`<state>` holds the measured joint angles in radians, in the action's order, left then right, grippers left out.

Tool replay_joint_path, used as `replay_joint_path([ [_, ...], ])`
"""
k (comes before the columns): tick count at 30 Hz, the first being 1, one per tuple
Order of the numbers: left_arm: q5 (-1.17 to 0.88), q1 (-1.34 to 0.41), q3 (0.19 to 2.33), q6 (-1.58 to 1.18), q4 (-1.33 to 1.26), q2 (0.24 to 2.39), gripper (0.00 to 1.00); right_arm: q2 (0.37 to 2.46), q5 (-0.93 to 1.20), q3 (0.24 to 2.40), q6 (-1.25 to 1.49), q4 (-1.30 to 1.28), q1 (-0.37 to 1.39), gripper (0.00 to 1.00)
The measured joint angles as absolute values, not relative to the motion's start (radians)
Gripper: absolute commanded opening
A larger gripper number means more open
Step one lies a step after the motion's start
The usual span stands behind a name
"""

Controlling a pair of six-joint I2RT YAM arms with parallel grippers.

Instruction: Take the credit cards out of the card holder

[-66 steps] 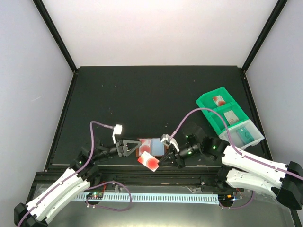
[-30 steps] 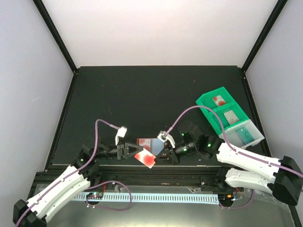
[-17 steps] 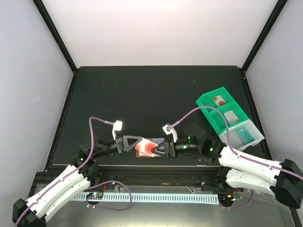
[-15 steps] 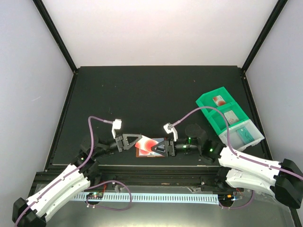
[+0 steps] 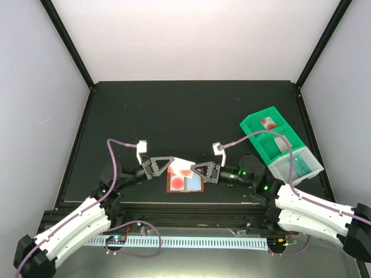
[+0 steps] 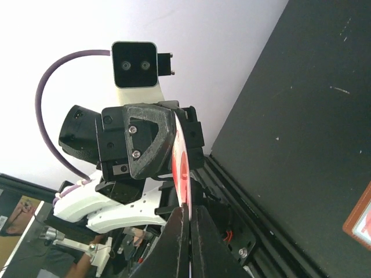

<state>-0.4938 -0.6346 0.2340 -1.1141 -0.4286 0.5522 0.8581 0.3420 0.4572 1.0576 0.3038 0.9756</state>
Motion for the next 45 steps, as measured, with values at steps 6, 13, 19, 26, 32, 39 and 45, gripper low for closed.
replay_joint_path([
  [6, -0.476, -0.635, 0.245, -1.097, -0.392, 0.55, 0.73, 0.82, 0.277, 0.47, 0.999, 0.246, 0.975, 0.01],
  [13, -0.426, -0.635, 0.307, -1.011, -0.23, 0.529, 0.99, 0.807, 0.158, 0.556, 0.882, 0.096, 0.946, 0.01],
  [19, -0.392, -0.635, 0.327, -0.915, -0.096, 0.53, 0.99, 0.809, 0.08, 0.635, 0.772, -0.036, 0.794, 0.01],
  [26, -0.364, -0.634, 0.355, -0.792, 0.041, 0.567, 0.99, 0.858, 0.086, 0.648, 0.714, -0.081, 0.518, 0.01],
  [32, -0.362, -0.634, 0.431, -0.678, 0.134, 0.652, 0.99, 0.988, 0.134, 0.665, 0.696, -0.125, 0.282, 0.01],
  [39, -0.369, -0.634, 0.448, -0.603, 0.174, 0.723, 0.99, 1.127, 0.198, 0.759, 0.679, -0.192, 0.069, 0.01],
  [45, -0.379, -0.633, 0.453, -0.57, 0.175, 0.771, 0.99, 1.286, 0.213, 0.867, 0.674, -0.239, -0.07, 0.01],
])
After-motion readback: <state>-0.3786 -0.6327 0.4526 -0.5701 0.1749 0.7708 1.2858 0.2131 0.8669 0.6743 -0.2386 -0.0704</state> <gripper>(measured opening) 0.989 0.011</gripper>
